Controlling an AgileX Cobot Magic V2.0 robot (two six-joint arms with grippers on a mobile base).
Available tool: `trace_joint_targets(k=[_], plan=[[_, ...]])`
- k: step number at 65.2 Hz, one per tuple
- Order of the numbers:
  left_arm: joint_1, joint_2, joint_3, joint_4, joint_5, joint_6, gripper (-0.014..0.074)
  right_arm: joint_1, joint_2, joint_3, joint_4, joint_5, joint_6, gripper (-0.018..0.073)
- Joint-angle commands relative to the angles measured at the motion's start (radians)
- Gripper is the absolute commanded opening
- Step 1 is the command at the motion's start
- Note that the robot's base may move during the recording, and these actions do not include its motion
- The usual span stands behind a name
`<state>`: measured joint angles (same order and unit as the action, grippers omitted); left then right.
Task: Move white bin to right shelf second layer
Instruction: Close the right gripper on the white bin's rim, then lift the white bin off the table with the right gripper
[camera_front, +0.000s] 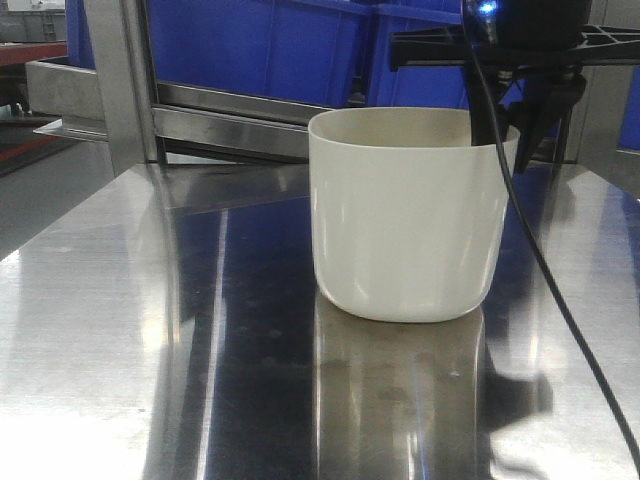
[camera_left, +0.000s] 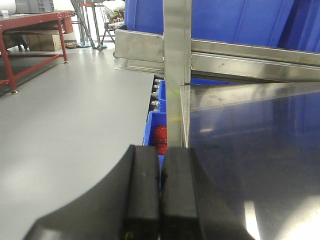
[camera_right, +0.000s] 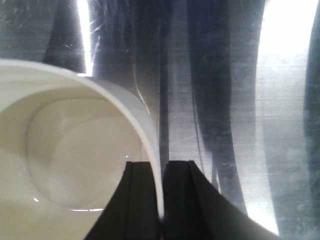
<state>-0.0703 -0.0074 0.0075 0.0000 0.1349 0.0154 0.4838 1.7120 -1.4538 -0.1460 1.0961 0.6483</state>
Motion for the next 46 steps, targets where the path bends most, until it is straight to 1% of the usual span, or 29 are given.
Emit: trace_joint_targets(k=[1, 11, 21, 28, 33, 38, 46], plan=[[0.003, -0.018, 0.037, 0.0, -0.087, -0.003, 0.0085, -0.009, -0.043, -0.027, -0.02, -0.022, -0.009, 0.0049], [0.003, -0.018, 0.037, 0.0, -0.087, -0.003, 0.0085, -0.009, -0.051, -0.027, -0.02, -0.021, -0.01, 0.0046], [0.003, -0.018, 0.037, 0.0, -0.087, -0.003, 0.0085, -0.009, -0.113, -0.027, -0.02, -0.015, -0.025, 0.0046], [0.003, -0.018, 0.037, 0.0, -0.087, -0.003, 0.0085, -0.011, -0.166, -0.017, -0.04, -0.022, -0.124, 0.0046], [0.003, -0.018, 0.037, 0.0, -0.087, -0.003, 0.0085, -0.027, -0.207, 0.017, -0.031, -0.058, -0.205, 0.0046], [0.003, -0.018, 0.037, 0.0, -0.087, -0.003, 0.0085, -0.061, -0.253, 0.075, -0.001, -0.109, -0.285, 0.0046], [0.003, -0.018, 0.037, 0.0, -0.087, -0.003, 0.0085, -0.147, -0.34, 0.185, 0.059, -0.198, -0.383, 0.0046]])
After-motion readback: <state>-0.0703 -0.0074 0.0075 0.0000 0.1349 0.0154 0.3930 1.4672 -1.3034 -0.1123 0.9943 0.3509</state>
